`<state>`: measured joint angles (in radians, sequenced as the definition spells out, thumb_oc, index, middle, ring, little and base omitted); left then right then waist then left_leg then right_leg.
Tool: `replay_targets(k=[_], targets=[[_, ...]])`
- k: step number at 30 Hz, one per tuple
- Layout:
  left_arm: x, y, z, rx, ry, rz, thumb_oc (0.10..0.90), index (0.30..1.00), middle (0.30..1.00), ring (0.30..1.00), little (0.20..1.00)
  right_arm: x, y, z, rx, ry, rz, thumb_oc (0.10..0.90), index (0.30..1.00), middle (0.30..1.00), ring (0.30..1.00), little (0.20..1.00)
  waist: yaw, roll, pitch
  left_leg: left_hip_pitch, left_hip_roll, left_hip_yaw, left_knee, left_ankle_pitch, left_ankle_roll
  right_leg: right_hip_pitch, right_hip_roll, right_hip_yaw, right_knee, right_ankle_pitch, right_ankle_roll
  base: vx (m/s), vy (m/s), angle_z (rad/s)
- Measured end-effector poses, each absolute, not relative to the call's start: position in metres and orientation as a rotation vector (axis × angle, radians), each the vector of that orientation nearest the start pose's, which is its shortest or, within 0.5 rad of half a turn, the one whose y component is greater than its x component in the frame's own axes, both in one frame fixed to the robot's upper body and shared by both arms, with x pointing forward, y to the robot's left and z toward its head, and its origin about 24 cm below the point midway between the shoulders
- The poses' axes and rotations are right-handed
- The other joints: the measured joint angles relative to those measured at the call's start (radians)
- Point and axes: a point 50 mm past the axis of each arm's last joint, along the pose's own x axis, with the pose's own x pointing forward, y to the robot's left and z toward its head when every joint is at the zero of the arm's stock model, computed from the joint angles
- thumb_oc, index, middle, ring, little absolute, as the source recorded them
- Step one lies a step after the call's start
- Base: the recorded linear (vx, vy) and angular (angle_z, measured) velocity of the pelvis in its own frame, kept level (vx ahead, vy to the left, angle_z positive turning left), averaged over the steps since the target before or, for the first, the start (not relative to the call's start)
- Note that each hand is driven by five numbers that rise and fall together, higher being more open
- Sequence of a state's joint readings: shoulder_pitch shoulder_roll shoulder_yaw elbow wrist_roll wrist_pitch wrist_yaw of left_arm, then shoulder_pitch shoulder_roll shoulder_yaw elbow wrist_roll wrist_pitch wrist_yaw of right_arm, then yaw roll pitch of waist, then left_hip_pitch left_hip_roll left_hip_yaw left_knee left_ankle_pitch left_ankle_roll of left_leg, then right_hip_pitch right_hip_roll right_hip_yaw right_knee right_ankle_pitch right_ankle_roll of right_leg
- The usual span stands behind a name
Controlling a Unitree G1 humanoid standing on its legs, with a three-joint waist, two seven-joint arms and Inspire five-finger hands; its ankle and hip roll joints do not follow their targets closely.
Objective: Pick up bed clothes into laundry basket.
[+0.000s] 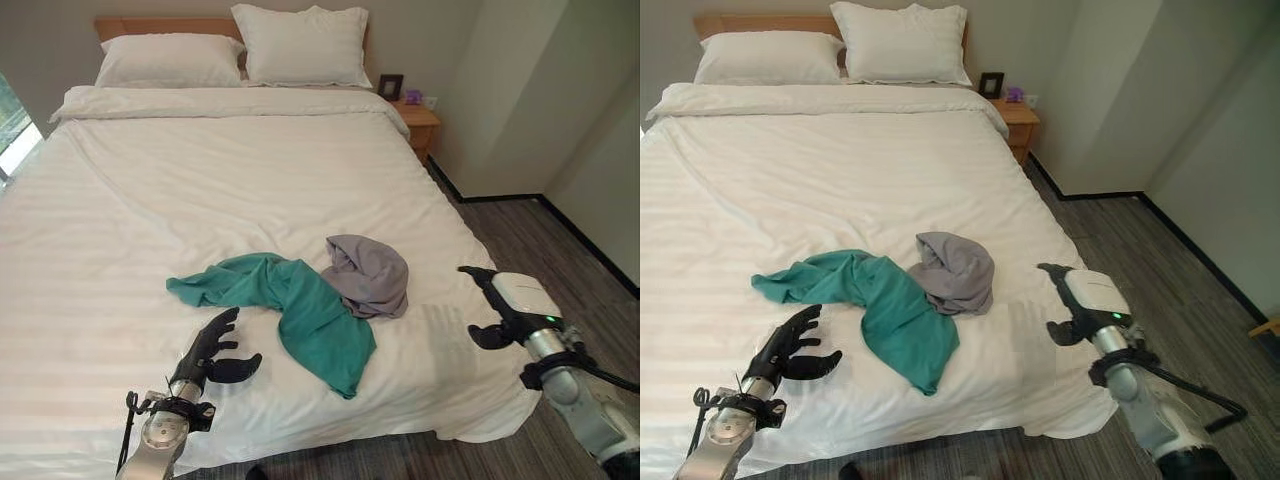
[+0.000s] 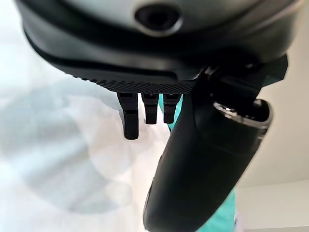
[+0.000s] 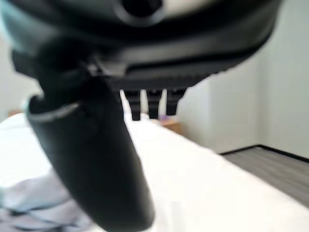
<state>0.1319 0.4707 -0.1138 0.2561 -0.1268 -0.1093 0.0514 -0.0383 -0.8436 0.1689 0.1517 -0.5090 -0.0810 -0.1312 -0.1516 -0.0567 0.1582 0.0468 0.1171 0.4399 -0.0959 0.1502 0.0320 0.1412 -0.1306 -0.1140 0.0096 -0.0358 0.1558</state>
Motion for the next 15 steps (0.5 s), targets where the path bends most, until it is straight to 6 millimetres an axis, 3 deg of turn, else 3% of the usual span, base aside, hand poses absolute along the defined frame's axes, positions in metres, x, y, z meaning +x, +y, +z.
replay_targets(k=[1,3,5,7,11,15], targets=[[0.209,0.247,-0.016,0.363,0.295,0.012,0.800,0.900,0.900,0.900,0.900,0.260,-0.272,0.079,-1.351,-0.044,0.101,0.800,0.900,0.900,0.900,0.900,0.009,-0.019,-0.007,-0.007,-0.015,0.000,0.000,-0.006,-0.006,-0.011,-0.020,-0.021,-0.061,0.028,-0.025,0.15,0.022,0.09],[0.205,0.251,-0.017,0.367,0.310,0.008,0.800,0.900,0.900,0.900,0.900,0.264,-0.263,0.079,-1.325,-0.073,0.109,0.800,0.900,0.900,0.900,0.900,0.024,-0.056,-0.031,-0.001,-0.046,0.000,0.000,-0.011,-0.016,-0.014,-0.047,-0.020,-0.105,0.089,-0.028,0.13,-0.007,0.14],[0.200,0.249,-0.020,0.342,0.325,-0.003,0.800,0.900,0.900,0.900,0.900,0.267,-0.262,0.076,-1.308,-0.062,0.112,0.800,0.900,0.900,0.900,0.900,0.051,-0.044,-0.037,0.009,-0.035,-0.009,0.000,-0.005,-0.048,-0.003,-0.035,-0.023,-0.108,0.097,-0.026,0.07,-0.014,0.12],[0.199,0.249,-0.022,0.337,0.330,-0.002,0.800,0.900,0.900,0.900,0.900,0.271,-0.264,0.071,-1.308,-0.037,0.118,0.800,0.900,0.900,0.900,0.900,0.066,-0.030,-0.039,0.004,-0.023,-0.010,-0.001,0.001,-0.056,-0.004,-0.024,-0.028,-0.108,0.098,-0.030,0.06,-0.032,0.02],[0.196,0.248,-0.024,0.326,0.338,-0.005,0.800,0.900,0.900,0.900,0.900,0.271,-0.283,0.045,-1.300,0.134,0.110,0.800,0.900,0.900,0.900,0.900,0.084,-0.024,-0.044,0.000,-0.009,-0.024,-0.001,0.007,-0.063,0.000,-0.009,-0.050,-0.108,0.099,-0.032,0.07,-0.062,0.07],[0.194,0.250,-0.024,0.329,0.342,-0.016,0.800,0.900,0.900,0.900,0.900,0.278,-0.287,0.036,-1.307,0.208,0.114,0.800,0.900,0.900,0.900,0.900,0.083,-0.024,-0.048,-0.016,-0.010,-0.027,-0.001,0.006,-0.063,-0.006,-0.011,-0.051,-0.109,0.099,-0.032,0.02,-0.063,0.00]])
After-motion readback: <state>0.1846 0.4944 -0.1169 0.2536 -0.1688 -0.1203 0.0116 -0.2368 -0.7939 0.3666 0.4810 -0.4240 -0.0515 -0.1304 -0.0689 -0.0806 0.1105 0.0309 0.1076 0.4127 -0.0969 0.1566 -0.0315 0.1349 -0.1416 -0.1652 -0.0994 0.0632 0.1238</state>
